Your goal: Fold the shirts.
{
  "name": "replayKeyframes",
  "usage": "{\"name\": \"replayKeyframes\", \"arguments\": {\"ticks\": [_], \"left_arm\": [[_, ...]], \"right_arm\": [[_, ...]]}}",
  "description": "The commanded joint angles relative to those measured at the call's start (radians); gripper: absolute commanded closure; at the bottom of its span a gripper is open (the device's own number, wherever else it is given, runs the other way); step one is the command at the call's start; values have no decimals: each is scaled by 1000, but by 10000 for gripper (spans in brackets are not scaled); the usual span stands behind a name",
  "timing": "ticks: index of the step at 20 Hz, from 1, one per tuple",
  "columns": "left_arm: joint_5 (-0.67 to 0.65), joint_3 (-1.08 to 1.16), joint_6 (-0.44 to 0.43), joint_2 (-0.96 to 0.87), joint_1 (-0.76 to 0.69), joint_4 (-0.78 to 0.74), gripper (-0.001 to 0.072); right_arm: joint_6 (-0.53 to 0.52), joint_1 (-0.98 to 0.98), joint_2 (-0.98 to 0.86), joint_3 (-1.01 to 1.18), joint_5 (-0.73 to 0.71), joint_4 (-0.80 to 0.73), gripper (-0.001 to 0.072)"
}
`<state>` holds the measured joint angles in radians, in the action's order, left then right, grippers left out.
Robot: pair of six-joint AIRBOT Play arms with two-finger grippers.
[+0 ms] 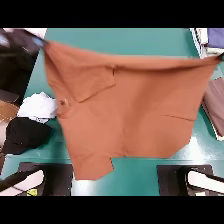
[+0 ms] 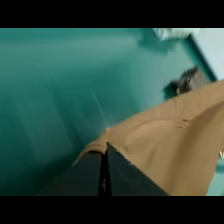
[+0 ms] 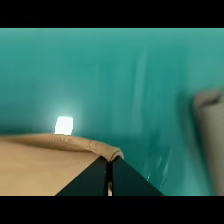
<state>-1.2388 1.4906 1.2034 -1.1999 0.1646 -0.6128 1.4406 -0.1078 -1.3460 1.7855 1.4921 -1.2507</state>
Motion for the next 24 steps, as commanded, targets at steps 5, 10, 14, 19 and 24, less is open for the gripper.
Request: {"name": "replayKeyframes", "arguments": {"ticks": [5,10,14,19,24], "left_arm": [[320,-73,-60,-426,-69,53,680],[473,48,-164,-468,-71,46,680],[335,99,-164,-466,-71,-41,680],[32,36,-114,-466,-71,-310,681],[19,-74,-107,-466,-71,-357,680]], "right_arm": [[1,35,-341,-34,-161,2,696],[11,15,-358,-34,-391,37,696],[-1,10,-358,-34,-318,29,697],[-32,57,-302,-175,-230,-74,697],[-31,87,-199,-436,-314,-84,696]]}}
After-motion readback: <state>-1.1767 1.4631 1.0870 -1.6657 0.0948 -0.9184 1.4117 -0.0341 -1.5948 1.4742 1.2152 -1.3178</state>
